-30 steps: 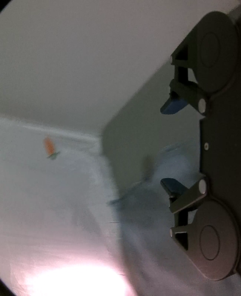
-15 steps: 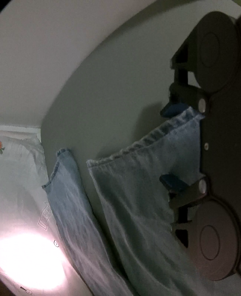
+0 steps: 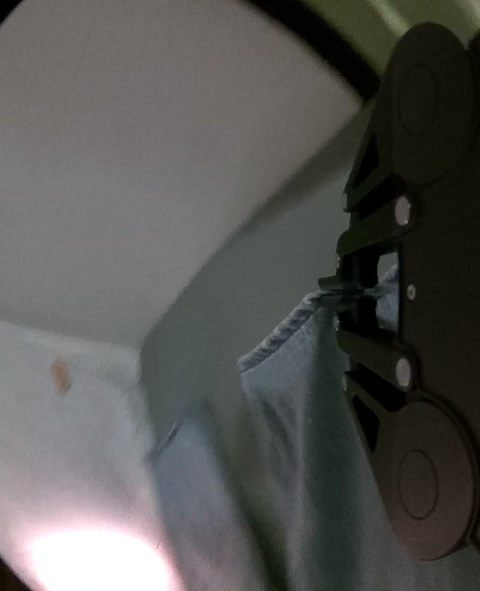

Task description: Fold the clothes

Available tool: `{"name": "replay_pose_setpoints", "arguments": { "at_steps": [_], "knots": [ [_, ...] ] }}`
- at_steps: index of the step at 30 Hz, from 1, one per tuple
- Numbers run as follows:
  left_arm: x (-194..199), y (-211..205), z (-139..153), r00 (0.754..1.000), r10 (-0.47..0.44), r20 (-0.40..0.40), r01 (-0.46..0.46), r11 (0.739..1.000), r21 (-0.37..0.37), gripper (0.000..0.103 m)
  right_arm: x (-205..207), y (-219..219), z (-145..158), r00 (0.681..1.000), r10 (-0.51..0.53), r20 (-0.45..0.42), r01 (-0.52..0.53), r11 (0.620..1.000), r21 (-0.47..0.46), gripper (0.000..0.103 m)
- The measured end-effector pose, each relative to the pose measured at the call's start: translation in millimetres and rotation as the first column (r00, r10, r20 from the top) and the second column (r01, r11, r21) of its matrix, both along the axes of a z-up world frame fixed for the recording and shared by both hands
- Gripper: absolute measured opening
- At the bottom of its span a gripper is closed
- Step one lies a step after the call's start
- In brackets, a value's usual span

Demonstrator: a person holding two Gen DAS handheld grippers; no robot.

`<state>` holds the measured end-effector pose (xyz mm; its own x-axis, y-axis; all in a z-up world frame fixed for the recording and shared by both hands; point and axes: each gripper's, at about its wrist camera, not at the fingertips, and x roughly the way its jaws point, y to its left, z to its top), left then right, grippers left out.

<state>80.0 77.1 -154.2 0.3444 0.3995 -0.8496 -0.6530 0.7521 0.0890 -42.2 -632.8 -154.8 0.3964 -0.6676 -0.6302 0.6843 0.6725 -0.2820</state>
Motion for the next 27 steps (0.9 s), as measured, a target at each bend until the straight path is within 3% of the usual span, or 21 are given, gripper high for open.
{"name": "replay_pose_setpoints", "arguments": {
  "at_steps": [2, 5, 7, 9, 11, 13, 16, 21, 24, 27],
  "knots": [
    [-12.3, 11.1, -3.2, 1.000, 0.026, 0.010, -0.026, 0.999, -0.027, 0.068, 0.9, -10.5, -22.8, 0.997, -0.023, -0.067, 0.025, 0.999, 0.031, 0.004],
    [-27.1, 24.5, -6.7, 0.998, 0.048, 0.037, -0.045, 0.997, -0.069, 0.070, 8.5, -6.4, -36.2, 0.995, -0.011, -0.095, 0.015, 0.999, 0.039, 0.009],
    [-33.3, 29.7, -7.1, 0.996, 0.068, 0.055, -0.064, 0.995, -0.072, 0.070, 12.0, -0.4, -33.1, 0.997, -0.009, -0.079, 0.013, 0.999, 0.051, 0.035],
    [-36.2, 40.4, -7.7, 0.993, 0.083, 0.082, -0.073, 0.991, -0.116, 0.071, 11.7, 2.9, -27.6, 1.000, -0.020, -0.018, 0.022, 0.994, 0.105, 0.053],
    [-35.8, 49.5, -10.1, 0.992, 0.089, 0.089, -0.074, 0.984, -0.160, 0.071, 15.1, 9.4, -24.5, 0.999, -0.034, 0.000, 0.034, 0.992, 0.125, 0.055],
    [-33.7, 54.6, -13.9, 0.994, 0.077, 0.079, -0.061, 0.981, -0.185, 0.071, 16.6, 21.6, -22.9, 0.999, -0.038, 0.002, 0.037, 0.991, 0.125, 0.065],
    [-35.5, 57.4, -18.6, 0.995, 0.050, 0.083, -0.032, 0.979, -0.202, 0.071, 15.6, 38.3, -23.2, 0.999, -0.041, 0.033, 0.035, 0.986, 0.163, 0.072],
    [-44.3, 78.7, -20.9, 0.987, 0.087, 0.134, -0.038, 0.942, -0.335, 0.071, 12.4, 65.2, -25.9, 0.990, -0.099, 0.102, 0.066, 0.955, 0.288, 0.082],
    [-52.0, 85.8, -20.4, 0.979, 0.103, 0.174, -0.025, 0.917, -0.399, 0.071, 8.6, 77.4, -31.1, 0.977, -0.129, 0.172, 0.046, 0.907, 0.419, 0.083],
    [-53.3, 86.1, -16.7, 0.977, 0.064, 0.201, 0.021, 0.920, -0.392, 0.072, 1.0, 84.8, -35.7, 0.954, -0.174, 0.245, 0.024, 0.856, 0.516, 0.086]
  ]
}}
